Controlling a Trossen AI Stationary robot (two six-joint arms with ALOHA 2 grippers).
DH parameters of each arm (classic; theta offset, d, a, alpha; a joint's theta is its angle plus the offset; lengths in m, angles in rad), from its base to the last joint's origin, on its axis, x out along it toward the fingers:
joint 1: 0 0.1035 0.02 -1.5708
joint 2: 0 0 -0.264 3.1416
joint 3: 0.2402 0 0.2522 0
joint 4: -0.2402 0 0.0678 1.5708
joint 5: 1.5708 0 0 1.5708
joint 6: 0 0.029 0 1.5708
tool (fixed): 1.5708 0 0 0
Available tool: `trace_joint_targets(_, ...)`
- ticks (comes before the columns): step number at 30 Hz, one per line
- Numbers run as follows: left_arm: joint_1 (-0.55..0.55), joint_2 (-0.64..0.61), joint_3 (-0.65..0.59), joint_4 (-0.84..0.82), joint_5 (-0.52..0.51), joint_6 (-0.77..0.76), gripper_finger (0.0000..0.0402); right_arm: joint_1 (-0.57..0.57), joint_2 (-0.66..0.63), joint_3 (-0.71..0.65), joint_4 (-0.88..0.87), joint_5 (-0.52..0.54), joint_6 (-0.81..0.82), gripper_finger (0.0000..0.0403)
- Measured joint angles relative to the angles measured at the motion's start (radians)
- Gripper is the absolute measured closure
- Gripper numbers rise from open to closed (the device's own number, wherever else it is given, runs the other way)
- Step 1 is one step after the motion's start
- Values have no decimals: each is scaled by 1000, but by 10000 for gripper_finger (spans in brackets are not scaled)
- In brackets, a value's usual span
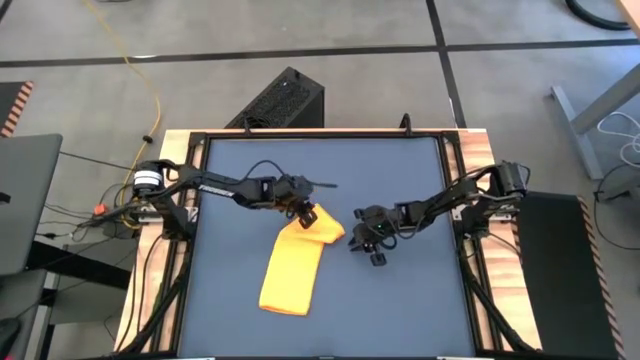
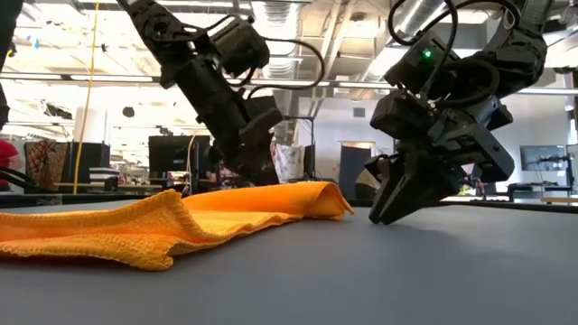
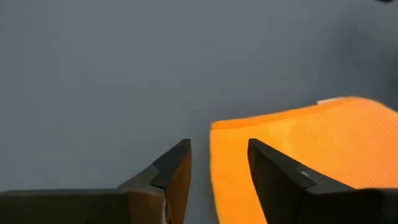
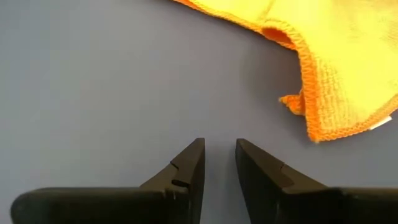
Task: Roll towel into tight, uniform cylinder
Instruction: Roll the orange microfiber towel
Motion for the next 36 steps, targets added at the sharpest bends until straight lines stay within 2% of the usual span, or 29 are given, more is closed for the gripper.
trace_joint_targets(8,28,33,0,31,107,34,213,0,0,0,5,0,0,285)
trace_joint_targets(19,43,164,3,128,97,38,210,0,0,0,17,0,9,285)
trace_joint_targets(23,43,180,5,124,85,60,256,3,0,0,8,0,15,285)
trace_joint_targets(28,50,162,4,133,95,97,381,0,0,0,-1,3,10,285)
trace_joint_targets(31,53,126,0,169,76,131,395,-13,0,0,-5,4,-2,285)
trace_joint_targets(36,52,40,3,261,-79,212,401,-43,-1,0,-3,9,-16,285)
